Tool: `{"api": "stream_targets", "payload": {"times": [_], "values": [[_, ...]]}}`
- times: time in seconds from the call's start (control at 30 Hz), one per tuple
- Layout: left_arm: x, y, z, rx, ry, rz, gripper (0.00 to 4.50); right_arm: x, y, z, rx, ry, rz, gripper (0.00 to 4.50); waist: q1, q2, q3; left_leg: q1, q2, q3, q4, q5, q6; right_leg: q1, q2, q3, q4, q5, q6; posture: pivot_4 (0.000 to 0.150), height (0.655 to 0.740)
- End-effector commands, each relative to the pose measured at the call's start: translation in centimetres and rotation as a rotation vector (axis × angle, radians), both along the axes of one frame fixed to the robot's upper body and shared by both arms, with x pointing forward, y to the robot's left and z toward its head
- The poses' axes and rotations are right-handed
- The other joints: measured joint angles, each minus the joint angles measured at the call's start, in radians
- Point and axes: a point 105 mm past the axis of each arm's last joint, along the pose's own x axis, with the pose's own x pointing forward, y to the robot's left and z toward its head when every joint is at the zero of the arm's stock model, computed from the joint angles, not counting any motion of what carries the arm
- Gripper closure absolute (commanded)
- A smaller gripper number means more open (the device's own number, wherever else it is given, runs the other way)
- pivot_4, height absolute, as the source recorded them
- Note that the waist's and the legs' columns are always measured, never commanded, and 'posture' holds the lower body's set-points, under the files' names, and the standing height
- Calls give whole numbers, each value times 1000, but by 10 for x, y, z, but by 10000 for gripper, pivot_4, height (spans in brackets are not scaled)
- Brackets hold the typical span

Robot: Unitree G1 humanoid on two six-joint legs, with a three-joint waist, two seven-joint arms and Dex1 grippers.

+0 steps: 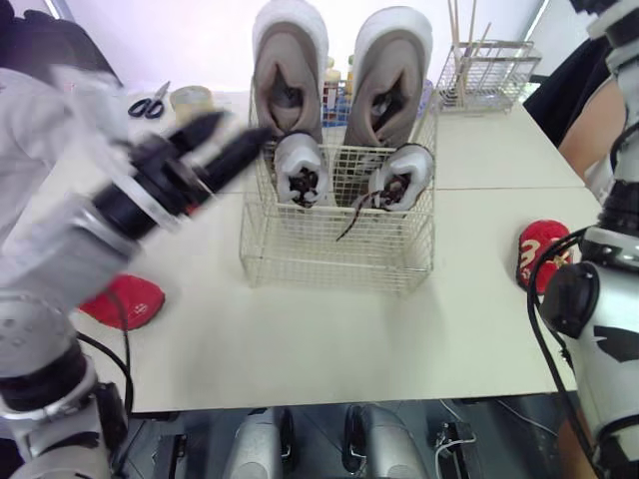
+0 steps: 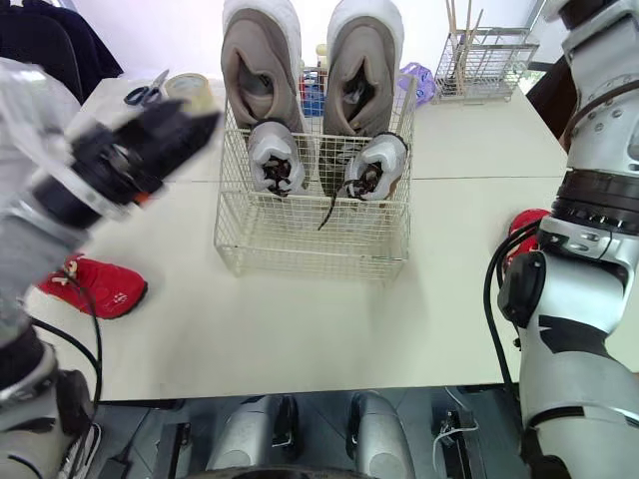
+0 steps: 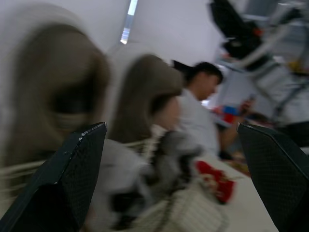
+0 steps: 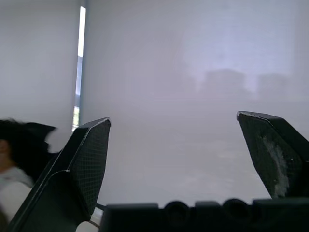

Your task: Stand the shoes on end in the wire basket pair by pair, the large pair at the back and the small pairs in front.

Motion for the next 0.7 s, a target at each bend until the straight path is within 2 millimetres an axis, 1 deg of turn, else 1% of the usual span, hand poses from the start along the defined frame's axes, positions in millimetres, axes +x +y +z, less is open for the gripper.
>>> {"api": "stream_targets", "payload": {"times": [0.03,0.07,0.1,0.13,0.17,0.23,0.27,0.3,0.37,0.43,0.53,0.63,0.7], "values": [[-17,-17,-22,13,49,-84,498,-6,-55,-18,27,35,-392,0,0,2,-1,1,0,0,-1,1,-1,0,1,0,0,0,0,1500,7400],[-21,-23,-36,55,77,-105,498,-6,-76,-38,-15,99,-581,0,0,2,-1,2,1,0,-1,1,-2,0,1,0,0,0,0,1500,7400],[-24,-27,-50,84,110,-131,498,-9,-88,-59,2,158,-673,0,2,2,-1,2,1,0,-2,1,-2,1,2,0,1,0,0,1500,7400],[-27,-31,-60,101,138,-159,498,-13,-95,-77,25,204,-722,0,3,2,-2,2,1,0,-3,2,-3,1,2,0,0,0,0,1500,7400],[-31,-35,-66,118,145,-185,498,-16,-98,-89,25,235,-738,0,2,4,-1,3,1,-1,-3,2,-3,1,2,0,0,0,0,1500,7400],[-42,-41,-80,163,165,-261,498,-29,-94,-114,22,293,-751,0,2,8,-2,1,1,0,-3,3,-4,-1,3,0,1,0,0,1500,7400],[-47,-44,-86,181,167,-287,498,-37,-90,-124,1,320,-759,0,0,12,-3,2,1,0,-3,3,-5,-1,4,0,1,0,0,1500,7400],[-51,-46,-89,184,174,-313,498,-46,-87,-133,7,344,-754,0,0,18,-4,2,1,0,-3,3,-5,-1,4,1,2,0,0,1500,7400],[-60,-52,-96,188,189,-371,498,-64,-78,-149,-7,398,-722,0,1,23,-6,2,1,1,-4,3,-5,-2,4,2,1,0,0,1500,7400],[-67,-58,-104,204,202,-420,498,-83,-70,-167,-17,462,-706,0,3,23,-7,3,2,0,-6,3,-6,-2,5,2,1,0,-1,1500,7400],[-78,-64,-112,232,218,-493,498,-102,-63,-191,0,555,-697,0,4,23,-9,3,2,-1,-7,4,-6,-1,6,2,0,-1,-1,1500,7400],[-78,-67,-116,260,207,-496,498,-116,-60,-223,81,689,-667,0,3,23,-11,3,2,-1,-7,1,-2,-1,6,2,-1,-1,-1,1500,7400],[-79,-65,-117,267,209,-501,498,-119,-58,-235,124,738,-642,0,1,23,-11,3,2,-2,-8,1,-1,-1,6,2,-1,-1,-1,1500,7400]]}}
